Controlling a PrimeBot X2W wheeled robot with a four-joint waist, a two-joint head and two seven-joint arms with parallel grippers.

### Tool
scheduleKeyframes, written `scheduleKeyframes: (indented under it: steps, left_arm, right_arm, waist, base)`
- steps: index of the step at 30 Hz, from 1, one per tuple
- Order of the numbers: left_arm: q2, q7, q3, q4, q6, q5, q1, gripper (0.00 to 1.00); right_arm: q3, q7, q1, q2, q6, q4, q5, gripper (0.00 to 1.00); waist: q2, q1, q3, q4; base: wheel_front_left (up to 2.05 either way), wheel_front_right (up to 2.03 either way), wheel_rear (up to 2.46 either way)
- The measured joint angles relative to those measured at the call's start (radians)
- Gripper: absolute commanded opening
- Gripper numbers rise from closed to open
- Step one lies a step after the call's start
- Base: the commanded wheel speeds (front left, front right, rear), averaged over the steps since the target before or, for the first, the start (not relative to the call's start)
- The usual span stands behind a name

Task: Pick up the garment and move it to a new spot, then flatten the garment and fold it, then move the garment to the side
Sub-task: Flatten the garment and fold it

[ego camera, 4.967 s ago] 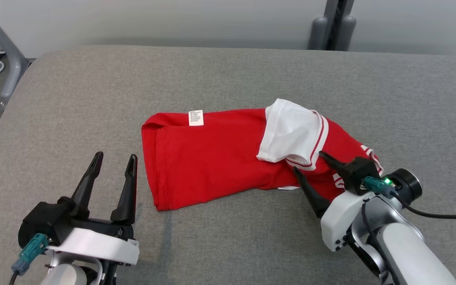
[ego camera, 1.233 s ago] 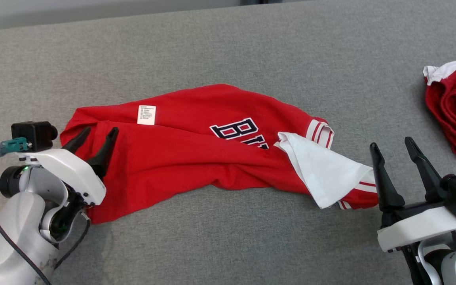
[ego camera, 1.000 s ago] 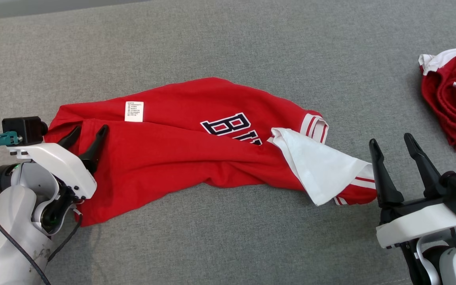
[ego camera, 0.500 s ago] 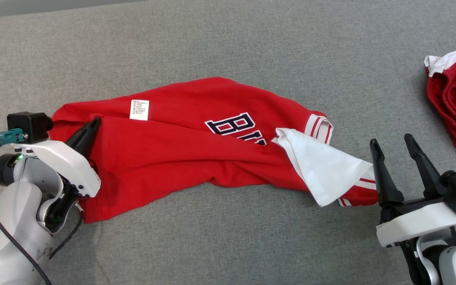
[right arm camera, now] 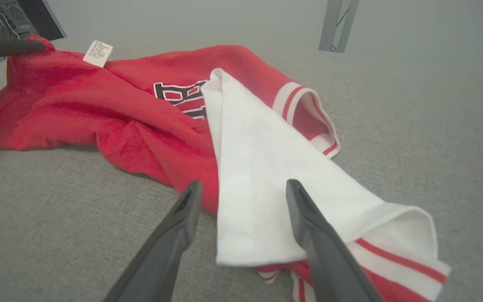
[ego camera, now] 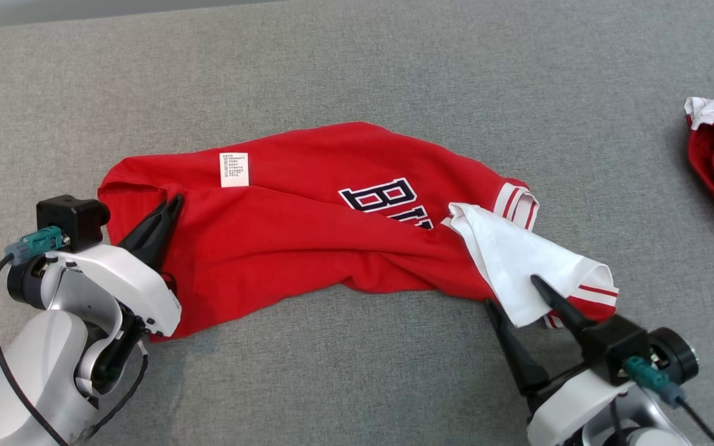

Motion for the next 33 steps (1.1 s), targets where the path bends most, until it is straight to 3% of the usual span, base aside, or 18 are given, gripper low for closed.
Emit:
scheduleKeyframes:
  steps: [5,11,12,15,26,33]
  left_arm:
    - [0.012,0.012,-0.001,-0.047,0.020,-0.002,0.023,0.00]
    - [0.011,0.018,-0.002,-0.070,0.029,-0.006,0.026,0.00]
    - [0.012,0.018,-0.001,-0.071,0.030,-0.008,0.026,0.00]
    - [0.012,0.016,0.000,-0.075,0.033,-0.010,0.030,0.00]
    - [0.023,-0.025,0.021,-0.130,0.053,-0.009,0.045,0.00]
    - [0.049,-0.085,0.064,-0.225,0.095,0.027,0.019,0.00]
  right_arm:
    - [0.055,0.026,0.011,-0.033,0.000,0.001,-0.053,1.00]
    - [0.037,0.046,0.009,-0.042,0.000,0.007,-0.106,1.00]
    - [0.032,0.051,0.011,-0.048,0.000,0.003,-0.110,0.64]
    - [0.020,0.067,0.027,-0.058,0.000,-0.014,-0.113,0.00]
    - [-0.101,0.026,0.019,-0.047,0.000,-0.170,-0.085,0.00]
    - [-0.244,-0.009,-0.107,-0.042,0.000,-0.235,-0.050,0.00]
  waist:
    - [0.0000,0.0000,0.006,0.006]
    - [0.0000,0.0000,0.014,0.017]
    - [0.0000,0.0000,0.015,0.017]
    - [0.0000,0.0000,0.015,0.015]
    - [0.0000,0.0000,-0.014,0.004]
    - [0.0000,0.0000,-0.056,0.009]
  base:
    - [0.00,0.00,0.00]
    - [0.00,0.00,0.00]
    - [0.00,0.00,0.00]
    - [0.00,0.00,0.00]
    - [0.00,0.00,0.00]
    - [0.00,0.00,0.00]
